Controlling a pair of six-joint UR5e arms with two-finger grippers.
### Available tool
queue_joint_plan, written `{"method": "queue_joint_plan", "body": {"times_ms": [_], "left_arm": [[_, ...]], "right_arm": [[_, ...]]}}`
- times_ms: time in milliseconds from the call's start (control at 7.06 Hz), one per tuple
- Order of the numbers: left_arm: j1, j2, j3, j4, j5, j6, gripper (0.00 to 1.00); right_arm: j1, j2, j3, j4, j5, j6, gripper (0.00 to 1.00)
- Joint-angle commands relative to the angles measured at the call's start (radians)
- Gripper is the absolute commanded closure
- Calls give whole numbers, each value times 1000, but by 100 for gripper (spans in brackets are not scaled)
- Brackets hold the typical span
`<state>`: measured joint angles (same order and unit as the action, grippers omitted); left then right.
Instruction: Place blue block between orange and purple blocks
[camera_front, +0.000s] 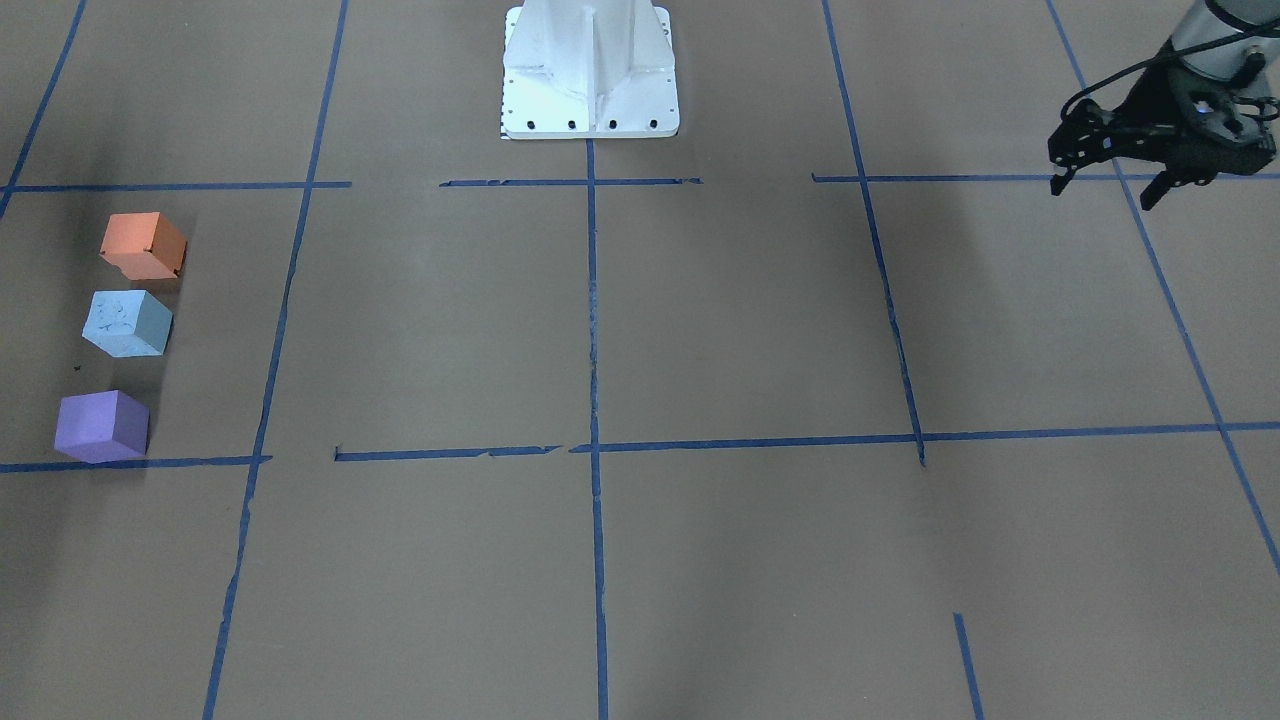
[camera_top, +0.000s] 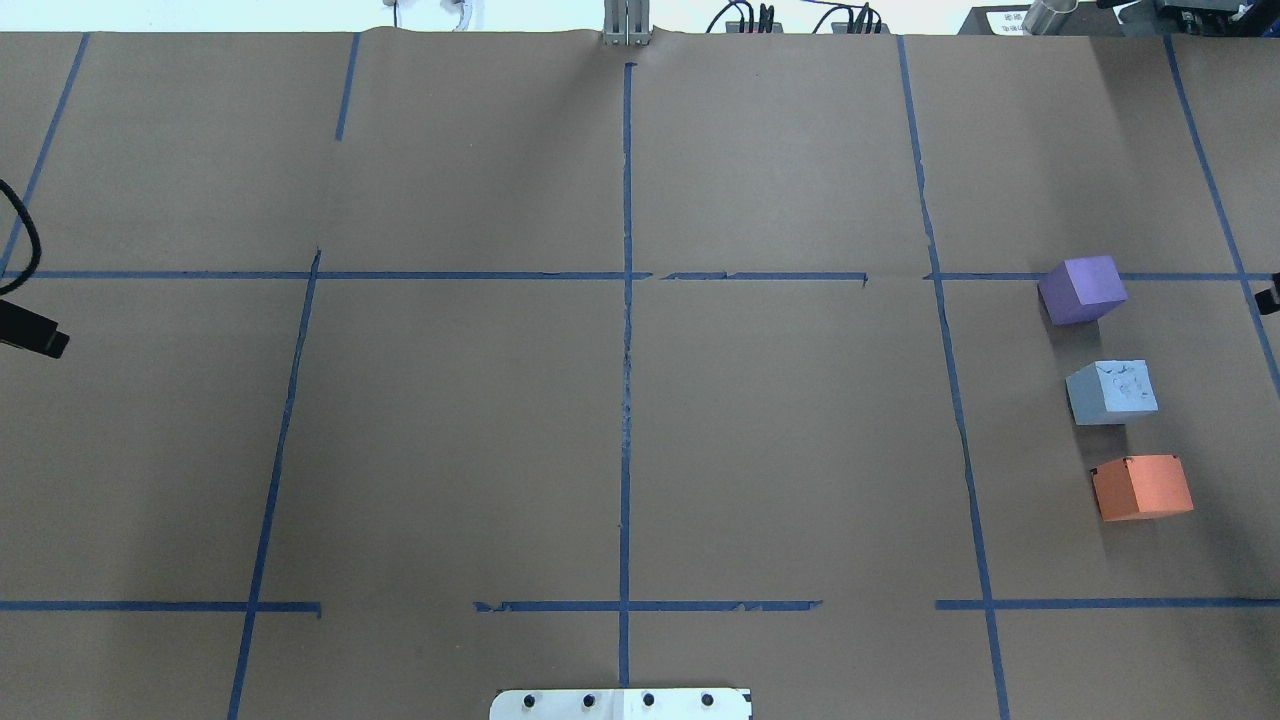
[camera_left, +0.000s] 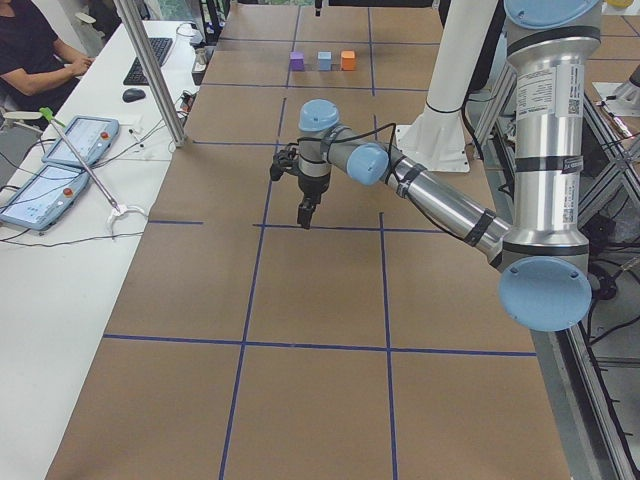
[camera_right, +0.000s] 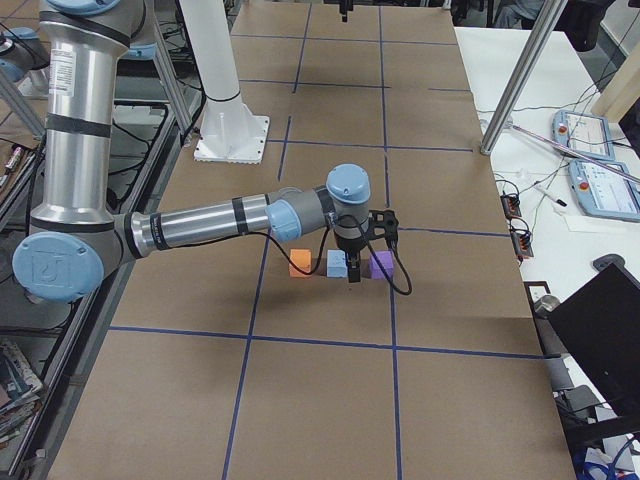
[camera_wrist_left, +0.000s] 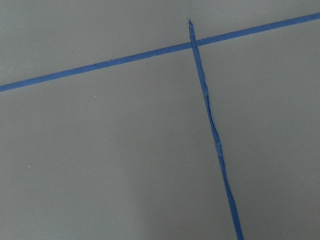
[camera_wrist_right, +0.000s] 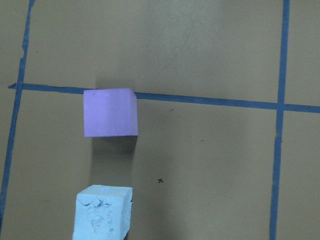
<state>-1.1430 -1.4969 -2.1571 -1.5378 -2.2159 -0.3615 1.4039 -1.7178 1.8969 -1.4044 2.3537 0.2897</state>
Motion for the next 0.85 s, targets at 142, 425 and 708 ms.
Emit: {"method": "queue_joint_plan", "body": {"times_ms": [142, 425, 708], "left_arm": [[-240, 61, 184, 5, -119, 390, 0], [-399, 40, 374, 4, -126, 547, 0], [-414, 26, 364, 22, -151, 541, 0]], "right_arm": [[144, -25, -2, -135, 36, -208, 0], [141, -29, -6, -217, -31, -308, 0], [139, -57, -1, -217, -40, -310, 0]]}}
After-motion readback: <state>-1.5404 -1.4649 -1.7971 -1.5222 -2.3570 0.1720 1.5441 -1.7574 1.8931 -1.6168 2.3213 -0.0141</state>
